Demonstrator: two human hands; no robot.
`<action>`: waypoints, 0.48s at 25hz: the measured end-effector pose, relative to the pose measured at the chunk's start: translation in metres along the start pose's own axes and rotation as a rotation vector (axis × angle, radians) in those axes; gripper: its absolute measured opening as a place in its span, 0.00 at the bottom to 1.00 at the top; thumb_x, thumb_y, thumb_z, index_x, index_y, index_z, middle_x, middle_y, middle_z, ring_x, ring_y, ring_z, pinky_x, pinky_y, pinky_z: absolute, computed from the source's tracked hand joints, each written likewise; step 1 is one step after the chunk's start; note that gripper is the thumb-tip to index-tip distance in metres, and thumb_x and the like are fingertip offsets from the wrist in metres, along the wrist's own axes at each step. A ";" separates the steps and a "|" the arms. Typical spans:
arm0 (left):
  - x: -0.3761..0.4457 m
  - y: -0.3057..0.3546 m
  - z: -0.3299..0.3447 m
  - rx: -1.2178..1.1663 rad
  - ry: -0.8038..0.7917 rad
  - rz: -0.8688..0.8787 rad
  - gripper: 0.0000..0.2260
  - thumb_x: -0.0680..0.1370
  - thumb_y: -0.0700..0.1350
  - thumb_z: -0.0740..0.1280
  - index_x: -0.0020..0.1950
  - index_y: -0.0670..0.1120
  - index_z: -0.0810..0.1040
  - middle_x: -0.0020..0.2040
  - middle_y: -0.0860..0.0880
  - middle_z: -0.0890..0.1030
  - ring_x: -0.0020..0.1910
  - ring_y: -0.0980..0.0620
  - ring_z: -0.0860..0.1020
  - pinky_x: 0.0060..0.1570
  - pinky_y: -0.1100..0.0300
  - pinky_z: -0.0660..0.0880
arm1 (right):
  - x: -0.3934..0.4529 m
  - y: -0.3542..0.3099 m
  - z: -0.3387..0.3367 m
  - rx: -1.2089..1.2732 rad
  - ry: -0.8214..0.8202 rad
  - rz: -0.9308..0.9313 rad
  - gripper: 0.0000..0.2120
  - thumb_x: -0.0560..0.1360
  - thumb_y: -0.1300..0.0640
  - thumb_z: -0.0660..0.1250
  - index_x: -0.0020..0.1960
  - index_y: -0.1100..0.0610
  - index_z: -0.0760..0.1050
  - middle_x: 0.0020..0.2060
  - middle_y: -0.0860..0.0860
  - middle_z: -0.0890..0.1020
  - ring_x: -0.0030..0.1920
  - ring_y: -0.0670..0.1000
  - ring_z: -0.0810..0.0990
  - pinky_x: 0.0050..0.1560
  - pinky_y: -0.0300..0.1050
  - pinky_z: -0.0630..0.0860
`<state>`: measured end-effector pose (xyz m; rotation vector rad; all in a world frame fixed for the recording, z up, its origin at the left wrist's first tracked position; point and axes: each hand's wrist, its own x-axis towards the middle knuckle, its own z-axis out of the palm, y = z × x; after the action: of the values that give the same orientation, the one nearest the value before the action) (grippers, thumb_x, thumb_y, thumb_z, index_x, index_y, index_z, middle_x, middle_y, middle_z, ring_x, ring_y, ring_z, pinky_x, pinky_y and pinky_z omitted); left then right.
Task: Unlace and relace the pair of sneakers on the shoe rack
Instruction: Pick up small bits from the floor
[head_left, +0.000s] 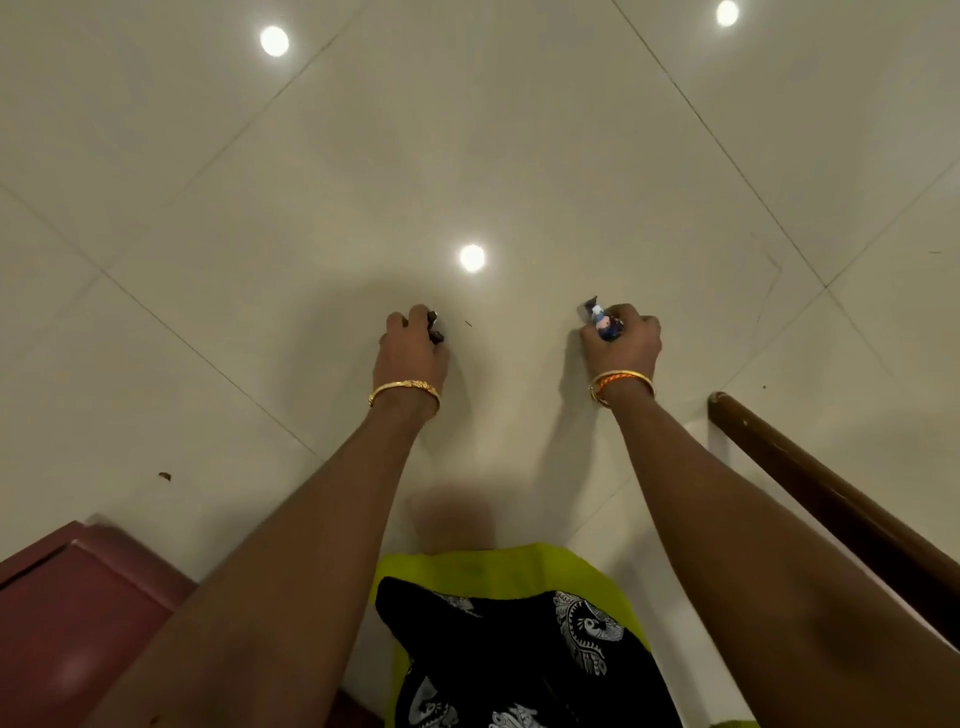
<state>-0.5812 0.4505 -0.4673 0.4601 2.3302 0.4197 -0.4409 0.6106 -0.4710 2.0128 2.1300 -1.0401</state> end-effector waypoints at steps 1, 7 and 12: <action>-0.006 0.003 -0.006 -0.094 0.020 -0.018 0.15 0.76 0.40 0.64 0.62 0.40 0.71 0.57 0.39 0.71 0.49 0.41 0.74 0.43 0.59 0.66 | -0.006 -0.005 -0.003 0.045 0.009 0.033 0.08 0.72 0.61 0.67 0.50 0.62 0.77 0.44 0.57 0.73 0.41 0.52 0.72 0.42 0.37 0.67; -0.073 0.030 -0.079 -0.759 0.040 -0.377 0.06 0.78 0.44 0.62 0.53 0.44 0.69 0.45 0.46 0.77 0.41 0.46 0.78 0.43 0.55 0.75 | -0.056 -0.076 -0.050 0.750 -0.264 0.530 0.08 0.73 0.67 0.57 0.37 0.61 0.71 0.31 0.57 0.77 0.29 0.55 0.78 0.32 0.43 0.78; -0.157 0.045 -0.196 -1.008 0.064 -0.541 0.08 0.79 0.48 0.62 0.52 0.44 0.70 0.41 0.50 0.77 0.35 0.54 0.77 0.34 0.60 0.73 | -0.134 -0.169 -0.114 0.748 -0.558 0.414 0.10 0.75 0.62 0.54 0.37 0.59 0.71 0.30 0.53 0.81 0.34 0.52 0.80 0.39 0.43 0.75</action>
<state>-0.6020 0.3888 -0.2208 -0.6485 1.8658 1.2180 -0.5235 0.5578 -0.2477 1.8994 1.0638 -2.1769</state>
